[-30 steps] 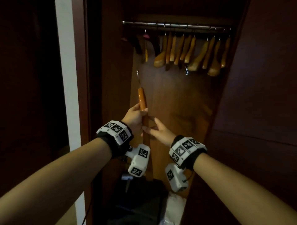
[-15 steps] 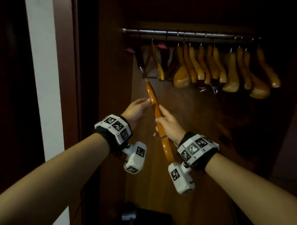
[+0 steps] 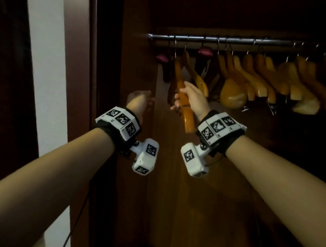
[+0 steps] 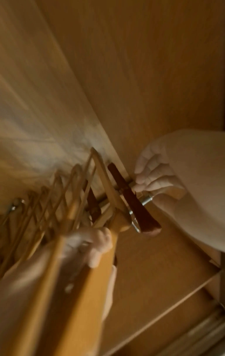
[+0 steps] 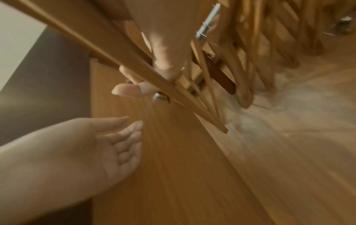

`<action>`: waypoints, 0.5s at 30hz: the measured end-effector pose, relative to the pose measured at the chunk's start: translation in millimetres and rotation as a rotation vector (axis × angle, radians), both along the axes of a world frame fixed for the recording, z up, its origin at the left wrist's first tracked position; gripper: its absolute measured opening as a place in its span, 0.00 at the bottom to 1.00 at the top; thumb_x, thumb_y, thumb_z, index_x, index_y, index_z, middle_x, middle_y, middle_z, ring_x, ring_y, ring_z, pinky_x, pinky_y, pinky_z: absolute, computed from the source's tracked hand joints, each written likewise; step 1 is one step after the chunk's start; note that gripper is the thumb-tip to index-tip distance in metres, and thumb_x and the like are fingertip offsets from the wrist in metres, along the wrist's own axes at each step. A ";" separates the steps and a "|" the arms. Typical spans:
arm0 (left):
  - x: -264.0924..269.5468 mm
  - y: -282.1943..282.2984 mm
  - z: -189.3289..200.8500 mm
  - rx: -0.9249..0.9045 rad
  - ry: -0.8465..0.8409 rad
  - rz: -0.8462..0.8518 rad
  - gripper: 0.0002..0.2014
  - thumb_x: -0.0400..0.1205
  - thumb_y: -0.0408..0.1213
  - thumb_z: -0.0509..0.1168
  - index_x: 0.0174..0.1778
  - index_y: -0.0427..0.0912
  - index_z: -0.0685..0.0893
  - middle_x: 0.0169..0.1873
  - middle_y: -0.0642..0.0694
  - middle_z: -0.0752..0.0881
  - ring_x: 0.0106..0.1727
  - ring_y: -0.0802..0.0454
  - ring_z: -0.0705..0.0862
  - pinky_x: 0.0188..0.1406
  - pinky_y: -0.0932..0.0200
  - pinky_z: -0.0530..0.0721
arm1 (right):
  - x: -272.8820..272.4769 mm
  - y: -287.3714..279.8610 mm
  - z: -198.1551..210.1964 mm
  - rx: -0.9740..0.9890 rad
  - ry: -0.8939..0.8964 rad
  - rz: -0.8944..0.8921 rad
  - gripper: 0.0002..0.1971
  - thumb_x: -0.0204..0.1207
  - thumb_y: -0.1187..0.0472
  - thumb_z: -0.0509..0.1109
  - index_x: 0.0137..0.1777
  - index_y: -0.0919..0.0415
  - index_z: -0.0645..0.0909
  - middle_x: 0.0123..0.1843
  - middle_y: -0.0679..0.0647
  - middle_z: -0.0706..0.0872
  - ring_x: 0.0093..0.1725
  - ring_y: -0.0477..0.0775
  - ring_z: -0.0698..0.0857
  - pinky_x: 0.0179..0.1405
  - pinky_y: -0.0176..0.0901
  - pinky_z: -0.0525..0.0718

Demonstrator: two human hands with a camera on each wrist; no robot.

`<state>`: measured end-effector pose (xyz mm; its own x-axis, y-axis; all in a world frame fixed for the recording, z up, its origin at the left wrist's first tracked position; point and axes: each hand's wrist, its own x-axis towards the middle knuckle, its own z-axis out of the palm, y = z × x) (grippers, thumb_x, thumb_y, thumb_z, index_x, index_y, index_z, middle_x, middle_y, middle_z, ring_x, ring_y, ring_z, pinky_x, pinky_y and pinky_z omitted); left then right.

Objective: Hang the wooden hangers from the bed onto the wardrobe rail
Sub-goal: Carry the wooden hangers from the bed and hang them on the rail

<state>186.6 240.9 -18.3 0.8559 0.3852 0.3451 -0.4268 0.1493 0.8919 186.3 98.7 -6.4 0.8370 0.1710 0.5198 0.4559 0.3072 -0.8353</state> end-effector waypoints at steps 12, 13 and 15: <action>25.0 5.8 20.7 0.012 -0.081 -0.103 0.11 0.83 0.28 0.57 0.36 0.43 0.76 0.19 0.49 0.81 0.15 0.60 0.74 0.15 0.72 0.69 | 19.1 21.2 74.9 0.141 0.068 -0.067 0.08 0.82 0.65 0.57 0.42 0.68 0.71 0.28 0.60 0.77 0.23 0.54 0.77 0.33 0.51 0.87; 25.5 5.7 21.0 0.009 -0.090 -0.106 0.11 0.83 0.27 0.56 0.36 0.43 0.76 0.21 0.48 0.80 0.13 0.61 0.73 0.14 0.72 0.68 | 21.8 21.7 77.4 0.149 0.074 -0.087 0.08 0.82 0.66 0.57 0.42 0.68 0.72 0.25 0.59 0.78 0.22 0.54 0.78 0.32 0.52 0.88; 25.0 5.8 20.6 0.008 -0.105 -0.106 0.12 0.82 0.26 0.56 0.35 0.43 0.74 0.20 0.49 0.80 0.12 0.61 0.72 0.14 0.72 0.67 | 26.5 22.8 81.8 0.137 0.088 -0.135 0.08 0.82 0.65 0.58 0.43 0.69 0.73 0.23 0.60 0.78 0.21 0.55 0.79 0.32 0.54 0.88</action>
<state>211.6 246.7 2.4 0.8507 0.2918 0.4373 -0.4999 0.1913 0.8447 212.8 121.6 75.5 0.8908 -0.0125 0.4542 0.4275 0.3617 -0.8285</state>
